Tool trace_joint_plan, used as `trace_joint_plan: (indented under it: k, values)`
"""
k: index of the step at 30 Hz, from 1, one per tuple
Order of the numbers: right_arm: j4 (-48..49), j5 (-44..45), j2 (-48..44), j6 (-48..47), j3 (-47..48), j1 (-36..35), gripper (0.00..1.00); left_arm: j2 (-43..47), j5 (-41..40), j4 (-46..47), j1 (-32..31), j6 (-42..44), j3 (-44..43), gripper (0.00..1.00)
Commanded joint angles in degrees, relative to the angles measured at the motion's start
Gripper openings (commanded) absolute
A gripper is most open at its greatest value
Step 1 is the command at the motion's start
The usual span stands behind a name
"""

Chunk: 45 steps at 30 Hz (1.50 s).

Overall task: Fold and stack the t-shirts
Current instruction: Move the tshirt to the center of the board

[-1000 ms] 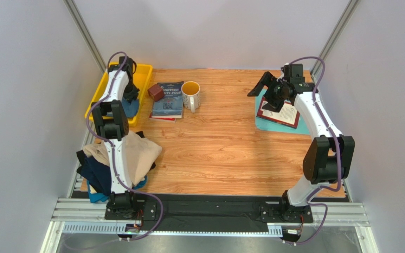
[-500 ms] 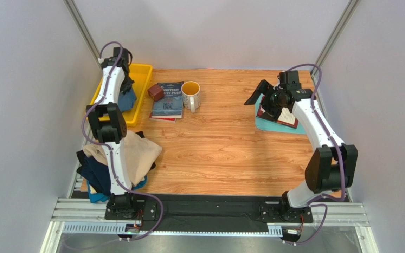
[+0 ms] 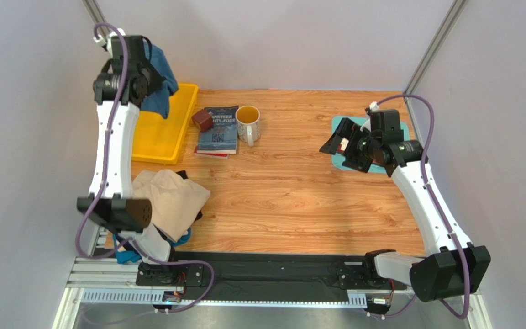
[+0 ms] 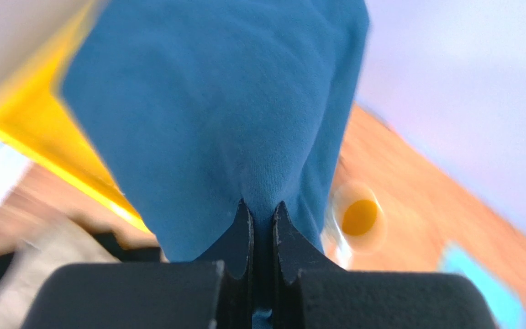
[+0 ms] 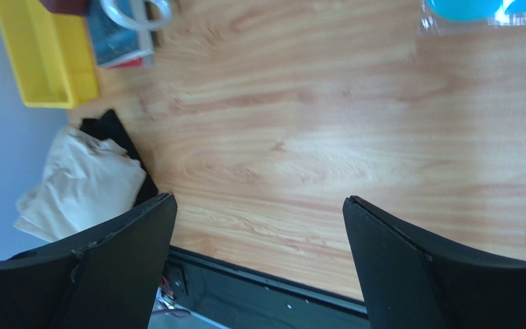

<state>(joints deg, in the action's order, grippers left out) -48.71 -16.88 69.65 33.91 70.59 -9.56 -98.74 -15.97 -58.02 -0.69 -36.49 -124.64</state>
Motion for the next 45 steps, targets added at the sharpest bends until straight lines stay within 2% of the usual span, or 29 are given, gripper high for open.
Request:
trace_joint_plan:
  k: [1,2,3,6,8,9,10,12,15,21,24,27,31,32,35,37,42,45]
  values:
    - [-0.2,-0.3,-6.2,0.3,-7.6,0.0,1.00,14.3,16.9,4.5,-11.0,-0.8,18.7,0.00]
    - [-0.5,0.2,-7.4,-0.9,-8.7,-0.1,1.00,16.7,18.8,6.2,-16.3,-1.4,23.6,0.00]
    - [-1.1,1.1,-8.7,-1.6,-9.5,-0.1,1.00,20.1,21.5,6.9,-19.0,-2.3,31.2,0.00]
    - [-5.4,2.8,-13.0,-4.5,-9.5,-0.1,1.00,23.2,24.1,8.2,-28.5,-5.0,41.1,0.00]
    - [-6.4,-0.4,-16.0,-4.6,-9.9,0.0,1.00,23.7,24.0,9.4,-32.5,-6.2,44.4,0.00]
    - [-5.4,-3.6,-17.1,-3.6,-10.7,0.2,1.00,22.9,26.3,10.0,-32.8,-7.0,46.7,0.00]
    - [-3.3,-10.5,-18.4,-3.3,-13.3,0.2,1.00,22.4,28.4,13.0,-32.8,-7.3,47.9,0.00]
    - [-0.6,-11.0,-22.3,-2.9,-13.9,0.6,1.00,19.5,33.3,16.3,-32.8,-8.0,49.5,0.00]
    - [-0.9,-11.5,-23.9,-1.2,-16.0,2.1,1.00,13.4,37.6,18.8,-33.5,-7.7,47.2,0.00]
    - [-0.1,-13.3,-21.8,0.7,-18.6,2.6,0.99,3.0,40.5,15.7,-37.4,-2.5,40.0,0.00]
    - [0.7,-13.2,-19.0,2.0,-19.9,2.6,0.93,1.1,39.8,13.6,-37.7,-1.4,39.2,0.00]
    - [-0.5,-11.3,-15.9,1.9,-17.4,2.6,0.93,0.5,41.5,13.4,-37.6,0.1,38.3,0.00]
    - [-1.0,-5.8,-14.5,2.6,-13.0,2.6,0.96,-3.8,52.7,13.8,-37.8,3.9,32.1,0.00]
    - [-1.0,-5.1,-13.8,2.7,-12.6,2.6,0.96,-6.5,57.5,13.6,-37.9,4.3,28.7,0.00]
    - [-3.1,-1.8,-9.5,4.0,-11.3,2.6,0.96,-11.8,66.5,13.6,-38.0,4.6,24.0,0.00]
    - [-3.4,-0.4,-6.3,4.7,-11.5,2.5,0.98,-13.8,67.8,11.7,-37.9,5.0,22.7,0.00]
    - [-2.2,5.4,-0.7,3.5,-13.0,2.2,0.97,-12.9,63.7,10.1,-37.9,7.0,28.4,0.00]
    - [-0.5,5.9,1.8,2.9,-14.2,2.3,0.97,-12.4,63.0,10.2,-37.9,7.4,32.4,0.00]
